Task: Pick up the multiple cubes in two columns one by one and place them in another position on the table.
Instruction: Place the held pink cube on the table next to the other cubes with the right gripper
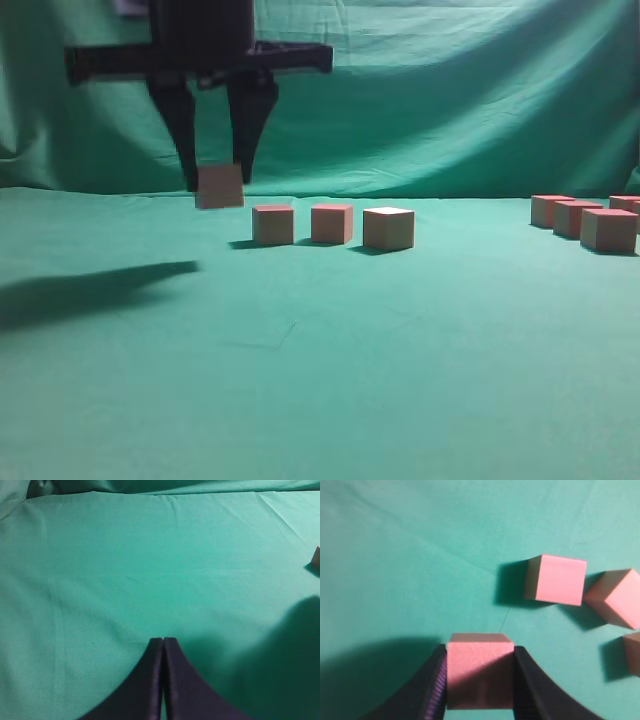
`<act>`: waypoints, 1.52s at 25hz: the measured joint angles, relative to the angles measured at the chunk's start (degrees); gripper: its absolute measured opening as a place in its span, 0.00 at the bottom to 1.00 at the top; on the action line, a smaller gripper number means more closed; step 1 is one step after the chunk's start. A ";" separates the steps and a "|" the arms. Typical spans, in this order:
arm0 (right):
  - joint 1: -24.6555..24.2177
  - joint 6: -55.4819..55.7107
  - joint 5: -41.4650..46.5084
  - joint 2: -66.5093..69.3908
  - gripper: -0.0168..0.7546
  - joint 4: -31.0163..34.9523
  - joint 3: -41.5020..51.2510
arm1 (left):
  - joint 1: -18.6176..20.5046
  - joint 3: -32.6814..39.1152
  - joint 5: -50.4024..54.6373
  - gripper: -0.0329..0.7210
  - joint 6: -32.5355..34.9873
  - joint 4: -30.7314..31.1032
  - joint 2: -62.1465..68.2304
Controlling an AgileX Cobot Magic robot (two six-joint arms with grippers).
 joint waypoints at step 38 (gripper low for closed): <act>-0.10 20.86 -2.54 4.99 0.37 -5.26 -0.51 | 0.00 0.00 0.00 0.04 0.00 0.00 0.00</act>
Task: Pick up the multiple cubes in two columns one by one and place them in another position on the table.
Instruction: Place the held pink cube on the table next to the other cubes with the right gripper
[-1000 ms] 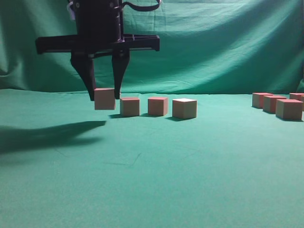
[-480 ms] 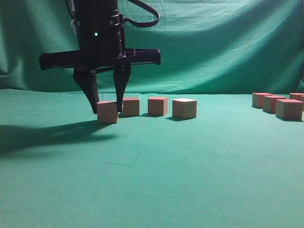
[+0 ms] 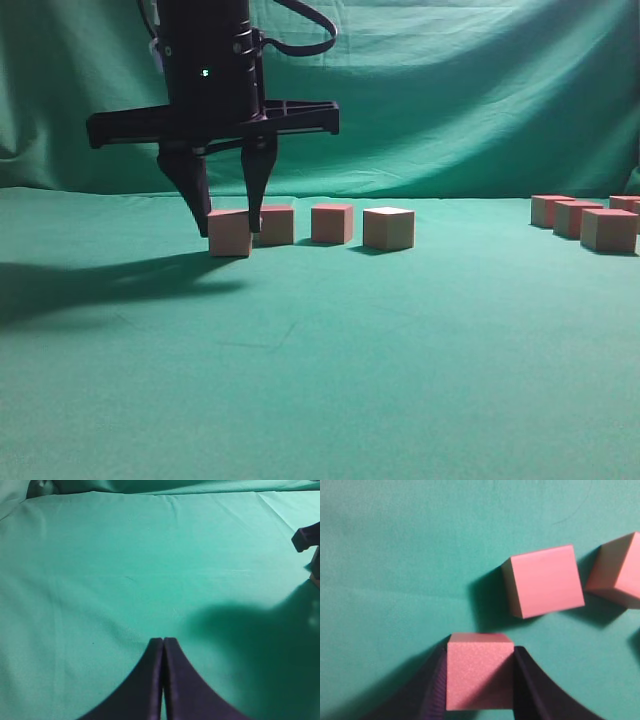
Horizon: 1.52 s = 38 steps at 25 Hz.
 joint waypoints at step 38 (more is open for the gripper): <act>0.00 -3.00 -0.32 0.00 0.55 0.95 0.00 | 0.00 0.00 0.00 0.04 0.00 0.00 0.00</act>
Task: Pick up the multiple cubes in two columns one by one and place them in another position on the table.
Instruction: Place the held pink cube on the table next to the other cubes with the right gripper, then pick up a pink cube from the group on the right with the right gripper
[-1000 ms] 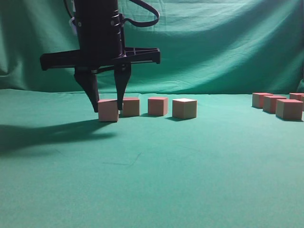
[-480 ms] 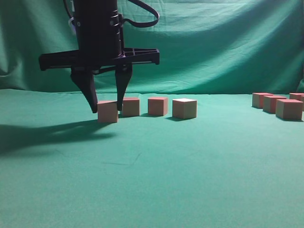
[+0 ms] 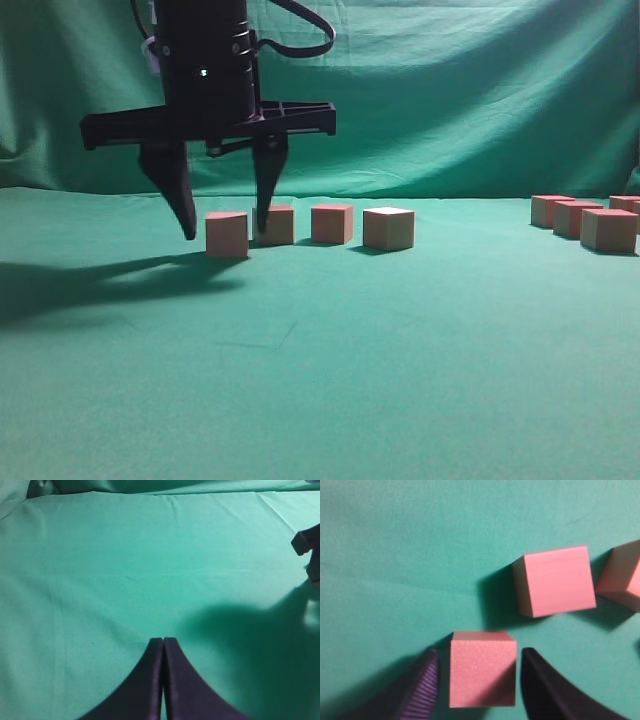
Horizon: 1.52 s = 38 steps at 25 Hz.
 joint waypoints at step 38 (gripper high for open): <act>-18.00 -20.97 8.98 -44.79 0.71 -6.57 11.83 | 0.00 0.00 0.00 0.04 0.00 0.00 0.00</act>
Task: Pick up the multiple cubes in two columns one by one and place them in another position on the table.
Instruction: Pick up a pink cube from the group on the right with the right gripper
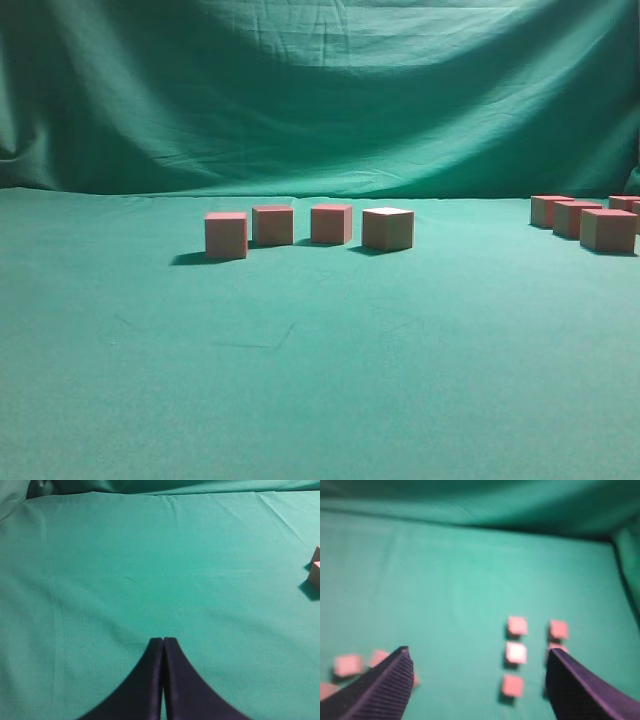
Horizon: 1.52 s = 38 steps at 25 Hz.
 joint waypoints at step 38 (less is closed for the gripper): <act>-23.15 -18.28 -33.67 21.71 0.65 23.66 30.59 | 0.00 0.00 0.00 0.04 0.00 0.00 0.00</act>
